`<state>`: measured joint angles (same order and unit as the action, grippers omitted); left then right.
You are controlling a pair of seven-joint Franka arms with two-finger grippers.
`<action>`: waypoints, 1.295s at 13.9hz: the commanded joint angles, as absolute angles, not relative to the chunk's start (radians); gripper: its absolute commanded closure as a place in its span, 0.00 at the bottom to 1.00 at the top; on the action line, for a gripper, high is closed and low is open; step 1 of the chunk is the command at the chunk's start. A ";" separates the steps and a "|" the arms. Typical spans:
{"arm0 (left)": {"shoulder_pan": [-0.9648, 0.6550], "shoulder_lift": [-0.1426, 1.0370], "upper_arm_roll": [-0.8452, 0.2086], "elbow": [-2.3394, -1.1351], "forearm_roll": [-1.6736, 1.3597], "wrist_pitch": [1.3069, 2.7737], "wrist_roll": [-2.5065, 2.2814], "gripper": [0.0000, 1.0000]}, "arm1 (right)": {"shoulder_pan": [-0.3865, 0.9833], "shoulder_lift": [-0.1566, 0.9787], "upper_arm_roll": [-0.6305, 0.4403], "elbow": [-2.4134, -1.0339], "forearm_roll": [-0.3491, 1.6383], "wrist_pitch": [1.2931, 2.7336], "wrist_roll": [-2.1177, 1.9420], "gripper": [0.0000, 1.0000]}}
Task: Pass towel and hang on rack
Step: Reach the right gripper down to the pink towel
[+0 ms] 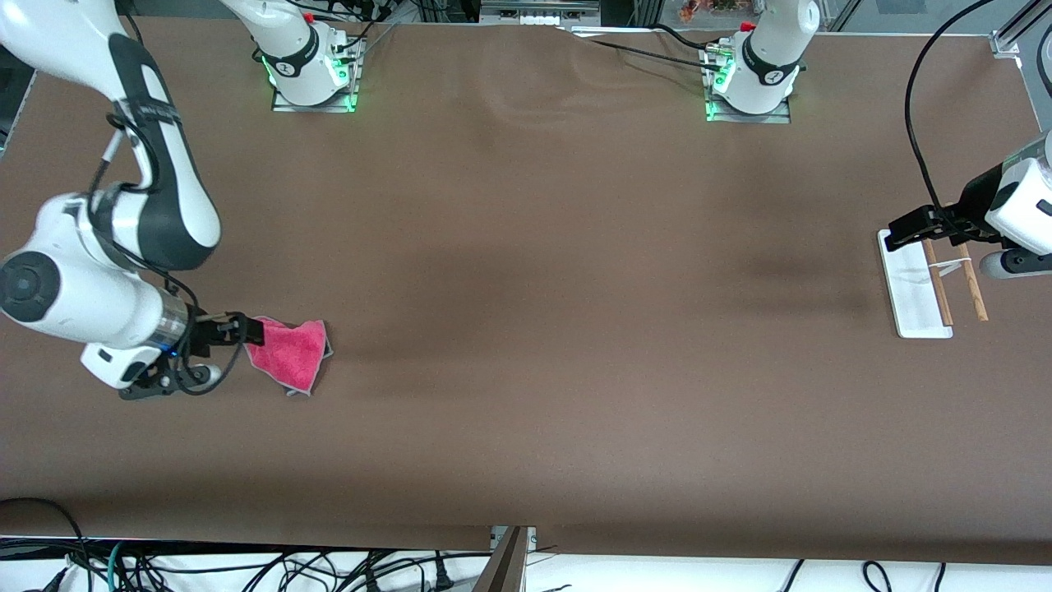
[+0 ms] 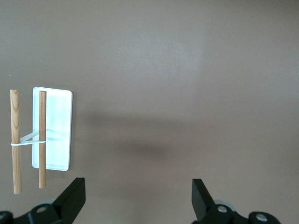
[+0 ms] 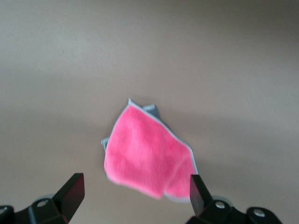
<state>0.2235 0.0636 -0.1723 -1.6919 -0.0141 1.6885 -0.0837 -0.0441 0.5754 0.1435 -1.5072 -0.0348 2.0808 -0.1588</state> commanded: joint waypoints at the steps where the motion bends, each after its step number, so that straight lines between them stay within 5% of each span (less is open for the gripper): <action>1: 0.229 0.069 -0.183 -1.680 0.003 1.690 -0.094 0.00 | -0.034 0.662 0.146 -1.494 -0.023 2.218 -0.256 0.00; 7: 0.229 0.067 -0.183 -1.677 0.002 1.690 -0.091 0.00 | -0.014 0.775 0.144 -1.494 -0.029 2.404 -0.374 0.00; 18: 0.229 0.066 -0.183 -1.675 0.009 1.692 -0.084 0.00 | -0.015 0.819 0.144 -1.499 -0.021 2.421 -0.449 0.07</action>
